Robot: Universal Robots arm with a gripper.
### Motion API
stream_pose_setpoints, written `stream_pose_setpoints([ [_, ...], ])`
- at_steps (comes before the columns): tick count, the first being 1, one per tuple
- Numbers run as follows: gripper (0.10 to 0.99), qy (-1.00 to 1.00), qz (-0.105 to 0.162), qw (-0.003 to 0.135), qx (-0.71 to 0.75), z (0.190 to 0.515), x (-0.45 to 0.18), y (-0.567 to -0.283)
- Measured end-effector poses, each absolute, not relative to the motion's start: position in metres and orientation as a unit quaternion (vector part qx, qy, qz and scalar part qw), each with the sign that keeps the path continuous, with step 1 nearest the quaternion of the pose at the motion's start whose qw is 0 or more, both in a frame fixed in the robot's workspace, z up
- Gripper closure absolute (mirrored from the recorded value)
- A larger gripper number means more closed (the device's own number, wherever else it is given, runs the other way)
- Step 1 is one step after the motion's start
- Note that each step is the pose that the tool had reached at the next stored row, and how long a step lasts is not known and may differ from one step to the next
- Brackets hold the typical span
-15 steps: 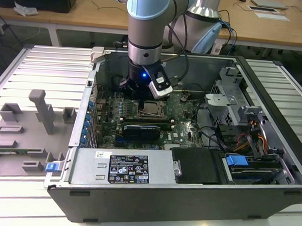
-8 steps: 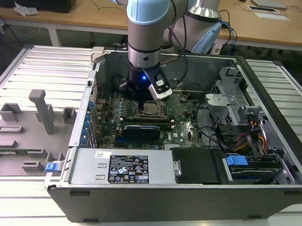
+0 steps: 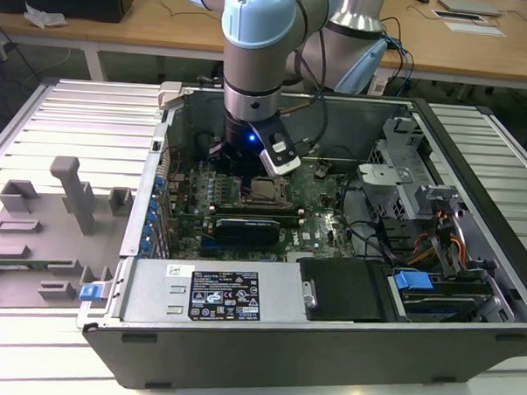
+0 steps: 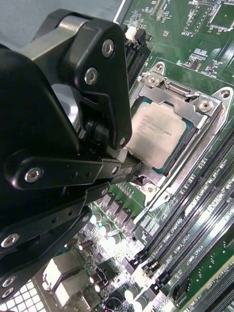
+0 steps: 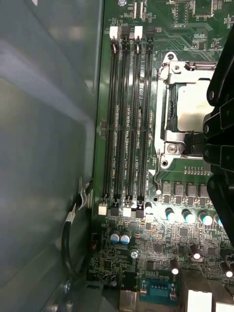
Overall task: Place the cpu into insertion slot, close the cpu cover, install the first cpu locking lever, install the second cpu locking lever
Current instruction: 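Close the cpu cover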
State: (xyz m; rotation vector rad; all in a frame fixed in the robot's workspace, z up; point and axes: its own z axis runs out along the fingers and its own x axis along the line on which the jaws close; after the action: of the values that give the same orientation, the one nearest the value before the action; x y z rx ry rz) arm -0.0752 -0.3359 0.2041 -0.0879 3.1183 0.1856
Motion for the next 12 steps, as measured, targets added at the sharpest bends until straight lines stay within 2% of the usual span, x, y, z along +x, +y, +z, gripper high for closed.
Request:
stream_pose_setpoints([
  [12,0.980,0.998,0.060,0.007,-0.029,0.2083,-0.0703,-0.3358],
])
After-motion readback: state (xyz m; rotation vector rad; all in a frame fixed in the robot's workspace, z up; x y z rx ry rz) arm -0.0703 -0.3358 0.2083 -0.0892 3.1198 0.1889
